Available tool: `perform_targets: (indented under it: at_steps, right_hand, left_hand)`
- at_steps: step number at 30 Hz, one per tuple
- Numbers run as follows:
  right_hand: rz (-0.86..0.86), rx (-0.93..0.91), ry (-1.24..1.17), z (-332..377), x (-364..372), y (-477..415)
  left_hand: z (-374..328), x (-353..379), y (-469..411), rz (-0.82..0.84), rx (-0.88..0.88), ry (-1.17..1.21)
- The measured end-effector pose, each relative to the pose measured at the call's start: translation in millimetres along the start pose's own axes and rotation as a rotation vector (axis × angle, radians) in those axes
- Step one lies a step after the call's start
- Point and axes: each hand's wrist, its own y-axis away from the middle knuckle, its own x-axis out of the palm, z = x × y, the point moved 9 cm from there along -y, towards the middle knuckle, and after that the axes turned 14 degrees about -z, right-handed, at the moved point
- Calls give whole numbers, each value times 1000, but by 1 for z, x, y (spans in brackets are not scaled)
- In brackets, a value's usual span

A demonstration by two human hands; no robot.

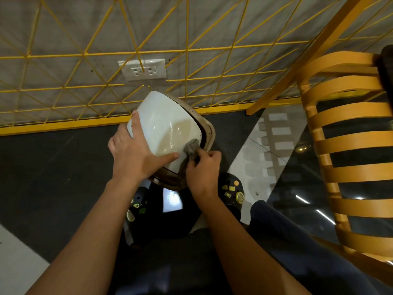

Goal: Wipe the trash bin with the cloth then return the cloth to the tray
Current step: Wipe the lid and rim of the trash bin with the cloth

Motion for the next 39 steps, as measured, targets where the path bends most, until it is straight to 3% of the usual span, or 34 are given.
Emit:
perform_targets:
  at_steps: [5,8,11,13,17,21,28,34,39]
  right_hand:
    - [148,-123,159,-3,21,43]
    - [162,123,91,-21,17,20]
    - [16,385,-39,-32,6,-10]
    - [11,434,-29,-30,13,-12]
    - [207,557,-51,-32,43,11]
    - [256,641,-165,-29,44,12]
    - [77,424,-144,-3,29,-18]
    - [211,594,-128,-2,55,-21]
    - [69,237,-33,13,42,-24]
  left_hand:
    - [3,3,-2,3,-14,-3]
    - [2,3,-2,1,-13,22]
    - [2,2,0,-4,-13,36]
    - [1,2,0,-14,-9,46]
    - [2,2,-1,-28,-6,44]
    - [2,3,-1,-26,-5,56]
    - [1,1,1,-29,1,74]
    - [0,1,2,-51,12,63]
    - [-1,0,1,-94,22,23]
